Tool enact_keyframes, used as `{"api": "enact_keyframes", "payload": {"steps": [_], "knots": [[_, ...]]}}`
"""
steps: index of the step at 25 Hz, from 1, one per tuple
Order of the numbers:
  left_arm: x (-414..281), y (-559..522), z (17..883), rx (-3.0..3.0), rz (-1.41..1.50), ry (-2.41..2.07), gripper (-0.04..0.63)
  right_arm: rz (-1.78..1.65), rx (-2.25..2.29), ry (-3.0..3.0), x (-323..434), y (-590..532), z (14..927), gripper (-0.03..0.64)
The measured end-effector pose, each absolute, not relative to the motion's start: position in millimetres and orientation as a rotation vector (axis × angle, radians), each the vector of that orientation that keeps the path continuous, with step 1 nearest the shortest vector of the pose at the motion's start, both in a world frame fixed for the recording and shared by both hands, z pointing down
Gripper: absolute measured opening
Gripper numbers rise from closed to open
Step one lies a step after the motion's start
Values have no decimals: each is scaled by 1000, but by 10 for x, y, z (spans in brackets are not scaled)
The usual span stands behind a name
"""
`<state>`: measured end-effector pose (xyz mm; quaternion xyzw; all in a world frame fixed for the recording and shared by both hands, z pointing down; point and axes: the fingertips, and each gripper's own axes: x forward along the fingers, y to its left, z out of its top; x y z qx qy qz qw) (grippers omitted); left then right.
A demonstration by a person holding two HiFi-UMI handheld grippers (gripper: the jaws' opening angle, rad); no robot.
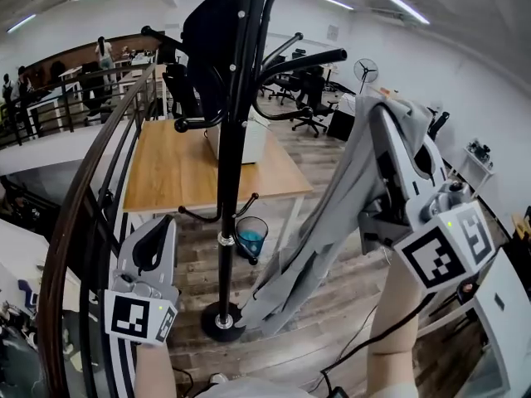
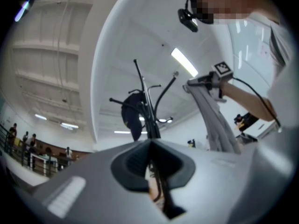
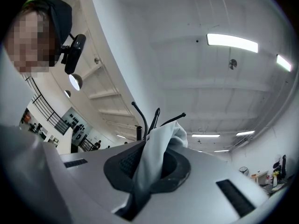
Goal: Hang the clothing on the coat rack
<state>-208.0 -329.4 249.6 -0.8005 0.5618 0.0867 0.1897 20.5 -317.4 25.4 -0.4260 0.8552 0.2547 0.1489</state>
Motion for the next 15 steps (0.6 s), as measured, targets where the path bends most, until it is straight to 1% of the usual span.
{"api": "enact_keyframes", "payload": {"steps": [15], "knots": [[-2322,-3270,2575,-2258,270,1597,6,790,-1185,2476,-34,-3073,-245,6]]}}
